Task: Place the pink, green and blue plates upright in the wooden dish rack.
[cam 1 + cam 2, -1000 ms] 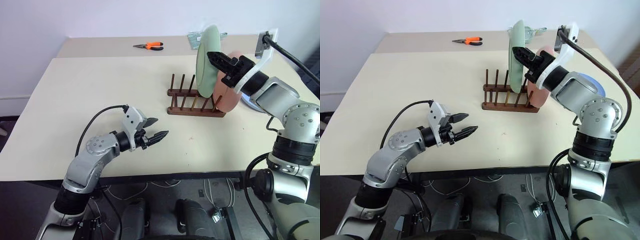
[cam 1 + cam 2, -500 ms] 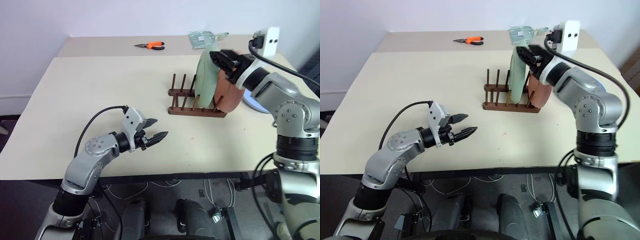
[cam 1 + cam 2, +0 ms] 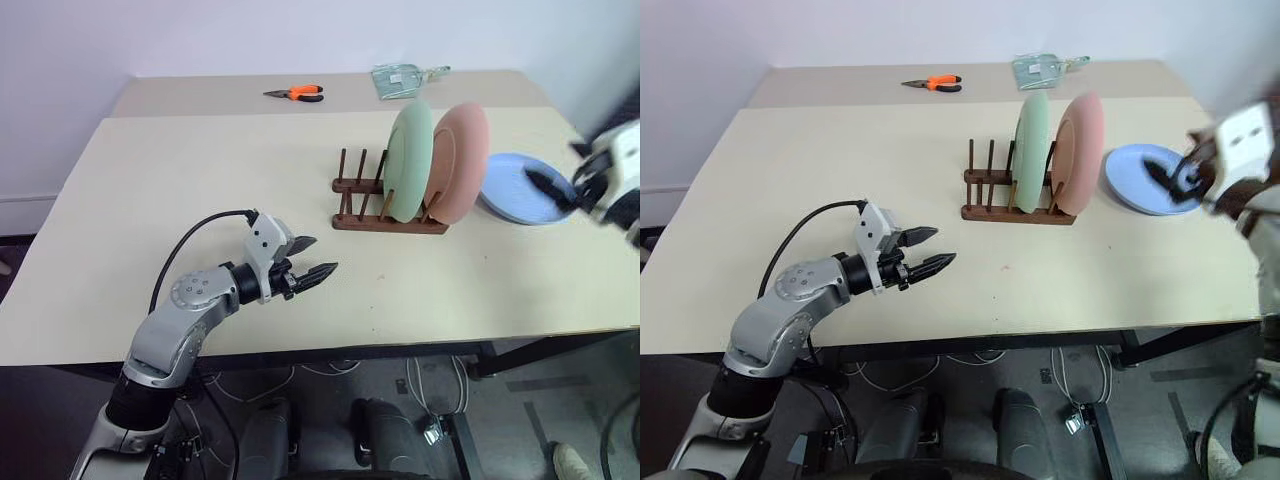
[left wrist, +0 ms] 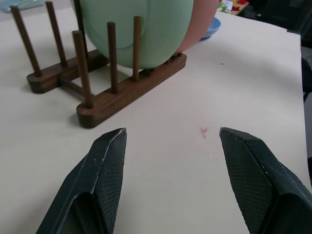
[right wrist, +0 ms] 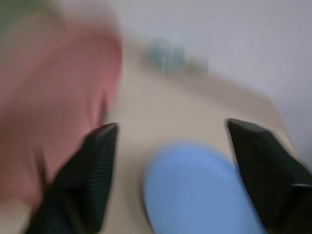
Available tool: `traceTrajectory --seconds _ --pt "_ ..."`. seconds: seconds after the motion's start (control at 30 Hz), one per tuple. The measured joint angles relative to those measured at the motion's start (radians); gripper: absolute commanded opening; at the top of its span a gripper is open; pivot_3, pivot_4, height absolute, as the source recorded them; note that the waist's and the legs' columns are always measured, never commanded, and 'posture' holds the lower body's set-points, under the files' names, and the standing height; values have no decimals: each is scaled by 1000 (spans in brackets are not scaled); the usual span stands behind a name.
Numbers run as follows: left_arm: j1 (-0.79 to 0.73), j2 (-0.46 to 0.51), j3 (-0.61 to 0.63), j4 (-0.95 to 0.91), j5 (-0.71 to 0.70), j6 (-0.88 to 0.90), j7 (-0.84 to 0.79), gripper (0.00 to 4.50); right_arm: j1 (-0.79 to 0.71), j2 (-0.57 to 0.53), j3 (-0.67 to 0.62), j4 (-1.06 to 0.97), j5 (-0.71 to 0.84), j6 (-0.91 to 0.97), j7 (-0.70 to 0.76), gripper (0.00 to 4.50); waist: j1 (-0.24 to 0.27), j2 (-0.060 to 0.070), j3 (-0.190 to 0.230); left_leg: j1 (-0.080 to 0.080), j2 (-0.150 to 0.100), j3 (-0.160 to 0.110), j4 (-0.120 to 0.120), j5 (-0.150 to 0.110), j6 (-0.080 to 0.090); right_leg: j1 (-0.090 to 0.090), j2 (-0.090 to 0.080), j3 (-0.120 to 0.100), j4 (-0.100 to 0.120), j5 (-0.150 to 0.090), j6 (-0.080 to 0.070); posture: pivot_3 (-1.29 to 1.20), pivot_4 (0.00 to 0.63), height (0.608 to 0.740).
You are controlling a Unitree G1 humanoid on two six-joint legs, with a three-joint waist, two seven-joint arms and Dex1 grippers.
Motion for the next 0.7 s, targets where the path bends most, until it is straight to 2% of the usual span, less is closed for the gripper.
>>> traceTrajectory --seconds 0.13,0.23,0.4,0.5,0.7 --pt "-22 -1 -1 14 0 -4 -6 3134 -59 30 145 216 -178 -182 -2 4462 -10 1 1 0 0 0 0 0 0 0 0 0 1 0 1 0 150 740" --pt "-19 4 0 15 0 -4 -11 3134 -180 56 229 429 -301 -286 -38 4462 -11 1 1 1 0 1 0 1 -2 0 1 0 2 0 1 0 150 740" --pt "-9 9 2 9 0 -2 -11 3134 -355 139 303 763 -422 -359 -101 4462 -7 1 1 1 0 0 0 5 -8 0 0 0 2 0 1 0 150 740" --pt "-9 10 2 8 1 -2 -7 3134 -415 152 307 872 -450 -385 -114 3553 -8 1 1 1 -1 0 0 5 -8 1 0 1 1 0 1 0 150 740" --pt "-4 12 3 -2 1 0 -1 3134 -445 166 307 968 -481 -415 -135 534 -9 1 1 1 -1 0 0 5 -8 1 -1 1 1 0 1 0 150 740"
